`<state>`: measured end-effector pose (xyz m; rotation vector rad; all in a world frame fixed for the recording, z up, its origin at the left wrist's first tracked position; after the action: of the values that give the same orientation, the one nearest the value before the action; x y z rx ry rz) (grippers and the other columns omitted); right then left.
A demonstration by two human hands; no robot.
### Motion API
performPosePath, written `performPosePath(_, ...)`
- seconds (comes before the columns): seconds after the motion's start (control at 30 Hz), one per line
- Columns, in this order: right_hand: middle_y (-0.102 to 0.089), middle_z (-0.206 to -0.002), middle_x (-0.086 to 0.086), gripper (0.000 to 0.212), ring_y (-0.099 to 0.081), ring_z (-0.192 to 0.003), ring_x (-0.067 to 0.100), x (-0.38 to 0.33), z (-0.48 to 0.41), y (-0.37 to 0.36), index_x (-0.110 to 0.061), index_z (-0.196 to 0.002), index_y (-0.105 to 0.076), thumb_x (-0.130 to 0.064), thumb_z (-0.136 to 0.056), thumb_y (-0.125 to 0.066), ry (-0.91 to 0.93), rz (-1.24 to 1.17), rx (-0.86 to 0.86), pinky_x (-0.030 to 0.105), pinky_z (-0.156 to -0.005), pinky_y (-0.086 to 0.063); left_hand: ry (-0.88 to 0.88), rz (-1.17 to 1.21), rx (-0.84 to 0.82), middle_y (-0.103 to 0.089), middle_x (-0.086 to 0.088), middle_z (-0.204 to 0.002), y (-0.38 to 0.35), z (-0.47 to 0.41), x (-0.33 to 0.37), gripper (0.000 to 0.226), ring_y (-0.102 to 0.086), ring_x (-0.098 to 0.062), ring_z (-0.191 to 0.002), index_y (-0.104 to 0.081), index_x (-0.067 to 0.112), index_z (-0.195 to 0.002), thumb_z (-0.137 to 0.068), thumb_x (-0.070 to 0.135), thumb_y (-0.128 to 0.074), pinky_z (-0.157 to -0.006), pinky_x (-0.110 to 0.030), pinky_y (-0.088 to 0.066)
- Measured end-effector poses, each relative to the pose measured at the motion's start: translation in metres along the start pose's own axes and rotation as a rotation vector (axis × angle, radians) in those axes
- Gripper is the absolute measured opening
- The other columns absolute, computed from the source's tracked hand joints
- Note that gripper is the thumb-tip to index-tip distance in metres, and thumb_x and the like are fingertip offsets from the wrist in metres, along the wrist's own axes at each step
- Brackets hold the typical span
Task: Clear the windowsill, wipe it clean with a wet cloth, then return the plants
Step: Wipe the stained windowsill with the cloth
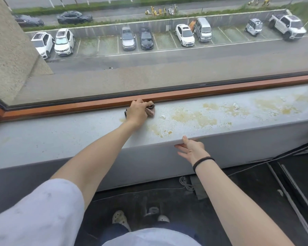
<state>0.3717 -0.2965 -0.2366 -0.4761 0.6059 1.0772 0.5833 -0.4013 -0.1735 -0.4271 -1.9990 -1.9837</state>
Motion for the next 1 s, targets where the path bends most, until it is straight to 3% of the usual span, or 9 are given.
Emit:
performPosePath(0.17, -0.061, -0.117, 0.021, 0.026, -0.067, -0.069, 0.024, 0.002, -0.001, -0.002, 0.002, -0.113, -0.049, -0.011, -0.093, -0.058, 0.001, -0.003, 0.004, 0.046, -0.074, -0.052, -0.268, 0.118, -0.193, -0.057, -0.011, -0.107, -0.012, 0.033, 0.006, 0.043, -0.053, -0.028, -0.103, -0.068, 0.010, -0.114, -0.084, -0.008, -0.042, -0.086, -0.034, -0.042)
performPosePath(0.3, -0.059, -0.121, 0.020, 0.027, -0.068, -0.069, 0.024, 0.003, 0.001, -0.003, 0.002, -0.114, -0.049, -0.012, -0.093, -0.059, 0.004, -0.008, 0.006, 0.046, -0.072, -0.052, -0.115, 0.214, 0.006, -0.059, -0.016, -0.109, 0.014, 0.011, -0.017, 0.028, -0.052, -0.029, -0.104, -0.068, 0.004, -0.112, -0.088, -0.001, -0.053, -0.087, -0.028, -0.036)
performPosePath(0.4, -0.060, -0.121, 0.019, 0.025, -0.068, -0.068, 0.023, 0.005, 0.002, -0.002, 0.001, -0.111, -0.049, -0.012, -0.093, -0.059, 0.012, -0.006, 0.016, 0.045, -0.073, -0.052, -0.011, 0.120, -0.028, -0.054, -0.012, -0.114, 0.007, 0.007, -0.030, 0.039, -0.049, -0.030, -0.110, -0.063, 0.013, -0.122, -0.090, 0.000, -0.044, -0.089, -0.029, -0.037)
performPosePath(0.5, -0.060, -0.120, 0.020, 0.015, -0.068, -0.071, 0.026, 0.005, 0.003, -0.001, -0.001, -0.099, -0.049, -0.011, -0.093, -0.059, 0.013, -0.006, 0.013, 0.046, -0.075, -0.052, -0.100, 0.068, -0.150, -0.051, -0.008, -0.112, -0.013, 0.033, -0.005, 0.043, -0.050, -0.026, -0.106, -0.059, 0.020, -0.126, -0.090, 0.003, -0.041, -0.081, -0.030, -0.038)
performPosePath(0.63, -0.058, -0.122, 0.021, 0.015, -0.066, -0.080, 0.030, 0.002, 0.006, 0.000, -0.004, -0.090, -0.044, -0.008, -0.093, -0.058, 0.027, -0.010, 0.028, 0.047, -0.079, -0.051, -0.299, 0.178, -0.271, -0.053, -0.005, -0.105, -0.028, 0.075, 0.021, 0.038, -0.053, -0.020, -0.096, -0.065, 0.014, -0.118, -0.089, -0.001, -0.046, -0.081, -0.026, -0.039)
performPosePath(0.77, -0.060, -0.120, 0.020, 0.013, -0.067, -0.075, 0.028, 0.000, 0.008, 0.000, 0.000, -0.097, -0.049, -0.008, -0.093, -0.058, 0.020, -0.003, 0.005, 0.048, -0.079, -0.052, -0.103, 0.415, -0.117, -0.051, -0.007, -0.093, -0.003, 0.058, 0.007, 0.015, -0.054, -0.022, -0.086, -0.070, 0.008, -0.101, -0.090, 0.012, -0.059, -0.075, -0.026, -0.039)
performPosePath(0.83, -0.060, -0.120, 0.020, 0.022, -0.067, -0.071, 0.026, 0.000, 0.009, 0.000, 0.002, -0.110, -0.050, -0.008, -0.092, -0.059, 0.013, 0.006, -0.003, 0.048, -0.077, -0.051, -0.060, 0.327, -0.081, -0.050, -0.007, -0.094, 0.000, 0.046, -0.001, 0.019, -0.052, -0.025, -0.091, -0.069, 0.009, -0.103, -0.090, 0.008, -0.055, -0.075, -0.027, -0.036)
performPosePath(0.93, -0.062, -0.118, 0.020, 0.015, -0.066, -0.071, 0.026, 0.000, 0.010, 0.000, 0.000, -0.103, -0.052, -0.008, -0.092, -0.059, 0.008, 0.021, -0.020, 0.049, -0.080, -0.050, -0.080, 0.170, -0.141, -0.051, -0.012, -0.104, -0.017, 0.057, 0.009, 0.040, -0.052, -0.029, -0.100, -0.065, 0.013, -0.119, -0.088, -0.001, -0.043, -0.085, -0.034, -0.042)
performPosePath(1.0, -0.063, -0.115, 0.020, 0.017, -0.066, -0.069, 0.025, 0.000, 0.011, 0.000, 0.001, -0.105, -0.053, -0.009, -0.092, -0.059, 0.007, 0.035, -0.036, 0.050, -0.084, -0.049, -0.183, 0.154, -0.205, -0.052, -0.011, -0.107, -0.030, 0.079, 0.027, 0.038, -0.053, -0.028, -0.099, -0.063, 0.014, -0.122, -0.090, 0.002, -0.047, -0.085, -0.037, -0.044)
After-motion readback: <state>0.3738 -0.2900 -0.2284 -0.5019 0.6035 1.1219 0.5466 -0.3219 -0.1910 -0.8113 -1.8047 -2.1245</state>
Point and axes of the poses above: each hand's wrist, its own z-axis away from the middle knuckle, its own y-axis out of the back of the hand, x = y × z, the point moved 4 cm from there along -z, towards the middle knuckle
